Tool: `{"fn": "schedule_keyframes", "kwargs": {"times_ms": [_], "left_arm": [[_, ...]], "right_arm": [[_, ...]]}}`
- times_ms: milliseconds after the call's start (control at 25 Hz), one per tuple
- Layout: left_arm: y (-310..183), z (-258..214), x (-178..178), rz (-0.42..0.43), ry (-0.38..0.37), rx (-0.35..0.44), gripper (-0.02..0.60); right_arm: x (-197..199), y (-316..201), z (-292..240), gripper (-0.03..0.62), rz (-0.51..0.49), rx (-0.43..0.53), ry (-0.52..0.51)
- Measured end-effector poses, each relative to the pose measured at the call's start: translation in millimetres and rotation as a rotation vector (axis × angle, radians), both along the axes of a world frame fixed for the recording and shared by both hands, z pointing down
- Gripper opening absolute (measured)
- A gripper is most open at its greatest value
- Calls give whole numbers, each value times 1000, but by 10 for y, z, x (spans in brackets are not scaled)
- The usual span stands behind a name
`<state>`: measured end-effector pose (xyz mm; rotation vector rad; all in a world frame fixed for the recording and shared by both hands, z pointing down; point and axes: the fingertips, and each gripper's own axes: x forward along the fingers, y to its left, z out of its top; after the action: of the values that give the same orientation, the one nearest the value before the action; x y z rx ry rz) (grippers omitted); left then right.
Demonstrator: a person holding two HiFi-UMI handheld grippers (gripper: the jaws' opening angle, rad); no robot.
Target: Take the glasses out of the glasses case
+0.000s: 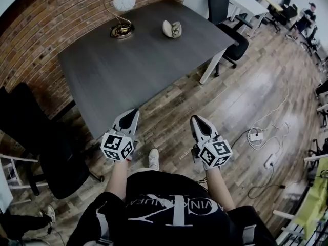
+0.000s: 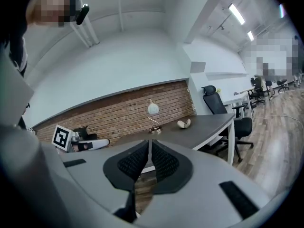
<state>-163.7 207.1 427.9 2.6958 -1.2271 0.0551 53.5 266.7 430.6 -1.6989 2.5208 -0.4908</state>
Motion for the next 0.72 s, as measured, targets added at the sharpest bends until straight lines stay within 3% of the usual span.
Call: {"fn": "schedule_keyframes", "kwargs": {"times_ms": [720], "left_arm": [[-1272,152,-2,63,-8,-21,17]], "right_arm": [[-7,-1226,235,38,92,-48,-74]]}}
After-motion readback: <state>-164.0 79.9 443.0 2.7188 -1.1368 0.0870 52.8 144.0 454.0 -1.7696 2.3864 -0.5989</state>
